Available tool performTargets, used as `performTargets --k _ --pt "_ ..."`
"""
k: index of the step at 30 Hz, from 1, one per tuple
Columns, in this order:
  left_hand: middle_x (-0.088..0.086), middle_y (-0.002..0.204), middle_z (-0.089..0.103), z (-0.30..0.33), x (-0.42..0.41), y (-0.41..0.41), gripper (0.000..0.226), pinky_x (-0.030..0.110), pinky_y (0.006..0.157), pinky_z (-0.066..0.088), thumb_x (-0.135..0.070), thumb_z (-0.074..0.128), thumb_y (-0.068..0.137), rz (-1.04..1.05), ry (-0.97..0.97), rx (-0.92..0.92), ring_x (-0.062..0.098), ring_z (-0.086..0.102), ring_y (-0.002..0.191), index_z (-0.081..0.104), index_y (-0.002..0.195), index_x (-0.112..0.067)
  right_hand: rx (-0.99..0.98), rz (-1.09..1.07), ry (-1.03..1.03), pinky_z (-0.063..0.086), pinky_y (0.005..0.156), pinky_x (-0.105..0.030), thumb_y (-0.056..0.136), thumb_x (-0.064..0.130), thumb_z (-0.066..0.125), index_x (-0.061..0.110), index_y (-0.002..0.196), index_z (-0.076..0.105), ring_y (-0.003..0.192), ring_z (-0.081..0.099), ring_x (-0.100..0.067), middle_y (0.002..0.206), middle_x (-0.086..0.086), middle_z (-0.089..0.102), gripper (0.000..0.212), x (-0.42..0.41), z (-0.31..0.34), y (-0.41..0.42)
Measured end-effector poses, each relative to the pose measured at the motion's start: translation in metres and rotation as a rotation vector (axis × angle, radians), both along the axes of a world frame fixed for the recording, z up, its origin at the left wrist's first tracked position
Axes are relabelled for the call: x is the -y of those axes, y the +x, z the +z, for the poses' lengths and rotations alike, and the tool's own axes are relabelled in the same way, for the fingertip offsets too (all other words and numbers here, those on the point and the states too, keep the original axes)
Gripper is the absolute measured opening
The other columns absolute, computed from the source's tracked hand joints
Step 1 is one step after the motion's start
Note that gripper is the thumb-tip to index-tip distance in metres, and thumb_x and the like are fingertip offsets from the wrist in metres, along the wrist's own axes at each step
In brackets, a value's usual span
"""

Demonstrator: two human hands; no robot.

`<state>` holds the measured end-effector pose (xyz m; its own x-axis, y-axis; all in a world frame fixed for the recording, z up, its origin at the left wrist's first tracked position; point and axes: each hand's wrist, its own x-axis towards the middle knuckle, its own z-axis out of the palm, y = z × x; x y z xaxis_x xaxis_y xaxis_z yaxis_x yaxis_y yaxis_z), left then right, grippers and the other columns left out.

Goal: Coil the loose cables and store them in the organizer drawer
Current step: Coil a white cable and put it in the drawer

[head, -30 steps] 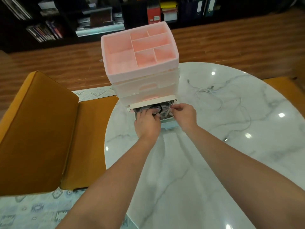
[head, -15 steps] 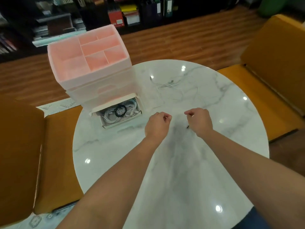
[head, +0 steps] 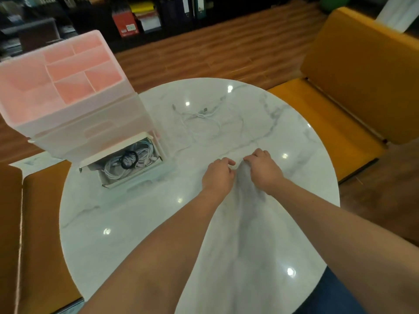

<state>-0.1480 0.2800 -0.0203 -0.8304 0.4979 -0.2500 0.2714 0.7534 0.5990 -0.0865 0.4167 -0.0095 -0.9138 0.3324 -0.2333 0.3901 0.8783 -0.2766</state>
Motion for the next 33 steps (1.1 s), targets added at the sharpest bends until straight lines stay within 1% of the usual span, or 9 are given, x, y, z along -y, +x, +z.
performTargets --k 6,12,16,18,20,23,27,30,33 --pt "0.003 0.121 0.048 0.015 0.013 0.004 0.035 0.034 0.087 0.046 -0.028 0.034 0.101 -0.119 -0.136 -0.099 0.018 0.044 0.116 0.059 0.126 -0.029 -0.111 0.074 0.122 0.04 0.096 -0.028 0.086 -0.004 0.051 0.014 0.126 0.058 0.116 0.044 -0.023 0.123 -0.007 0.051 0.045 0.009 0.005 0.013" --pt "0.003 0.118 0.05 0.045 0.032 -0.003 0.033 0.039 0.092 0.044 -0.029 0.032 0.102 -0.036 -0.063 -0.139 0.02 0.044 0.115 0.06 0.119 -0.021 -0.4 0.096 0.061 0.047 0.071 -0.032 0.086 0.002 0.067 0.013 0.098 0.075 0.099 0.056 -0.028 0.108 -0.008 0.06 0.018 0.019 0.034 0.006" --pt "-0.001 0.112 0.056 0.065 0.046 -0.012 0.032 0.032 0.086 0.034 -0.028 0.033 0.104 -0.059 -0.067 -0.353 0.022 0.047 0.109 0.063 0.114 -0.024 -0.458 0.037 -0.099 0.049 0.082 -0.03 0.09 0.006 0.063 0.014 0.115 0.065 0.108 0.052 -0.018 0.114 -0.002 0.058 0.025 0.031 0.068 -0.009" --pt "-0.004 0.113 0.056 0.08 0.054 -0.016 0.034 0.031 0.088 0.029 -0.015 0.039 0.099 -0.121 -0.145 -0.495 0.02 0.045 0.11 0.061 0.121 -0.028 -0.476 0.03 -0.12 0.05 0.086 -0.028 0.09 -0.001 0.058 0.017 0.116 0.061 0.104 0.053 -0.014 0.112 0.0 0.059 0.031 0.038 0.085 -0.018" --pt "-0.007 0.109 0.056 0.095 0.057 -0.017 0.053 0.03 0.091 0.027 0.0 0.042 0.087 -0.191 -0.147 -0.5 0.016 0.046 0.108 0.057 0.127 -0.031 -0.517 0.035 -0.089 0.051 0.082 -0.028 0.088 -0.008 0.054 0.019 0.112 0.061 0.098 0.053 -0.013 0.105 0.001 0.06 0.036 0.045 0.1 -0.026" --pt "-0.006 0.097 0.052 0.115 0.058 -0.018 0.058 0.028 0.083 0.033 0.009 0.036 0.078 -0.201 0.01 -0.336 0.016 0.049 0.096 0.059 0.117 -0.027 -0.596 0.076 0.043 0.047 0.081 -0.027 0.089 -0.003 0.054 0.016 0.112 0.065 0.101 0.051 -0.018 0.106 0.0 0.062 0.032 0.049 0.119 -0.035" --pt "-0.005 0.075 0.049 0.139 0.065 -0.018 0.035 0.024 0.064 0.035 0.002 0.037 0.088 0.058 0.497 0.123 0.012 0.045 0.071 0.062 0.079 -0.019 -0.575 -0.033 -0.041 0.049 0.085 -0.036 0.1 0.019 0.048 0.015 0.112 0.066 0.103 0.053 -0.019 0.109 -0.002 0.06 0.022 0.049 0.133 -0.037" --pt "-0.009 0.069 0.05 0.157 0.067 -0.023 0.03 0.026 0.067 0.034 -0.008 0.044 0.089 0.238 0.689 0.198 0.012 0.043 0.071 0.057 0.064 -0.019 -0.544 -0.134 -0.14 0.051 0.079 -0.035 0.101 0.024 0.048 0.015 0.11 0.065 0.093 0.057 -0.019 0.107 -0.001 0.057 0.021 0.049 0.137 -0.037" --pt "-0.005 0.069 0.042 0.177 0.069 -0.033 0.028 0.027 0.064 0.033 -0.027 0.048 0.095 0.352 0.735 0.246 0.014 0.037 0.068 0.05 0.069 -0.018 -0.51 -0.229 -0.232 0.05 0.076 -0.032 0.101 0.025 0.049 0.016 0.11 0.066 0.088 0.058 -0.019 0.106 -0.002 0.059 0.021 0.049 0.144 -0.037"
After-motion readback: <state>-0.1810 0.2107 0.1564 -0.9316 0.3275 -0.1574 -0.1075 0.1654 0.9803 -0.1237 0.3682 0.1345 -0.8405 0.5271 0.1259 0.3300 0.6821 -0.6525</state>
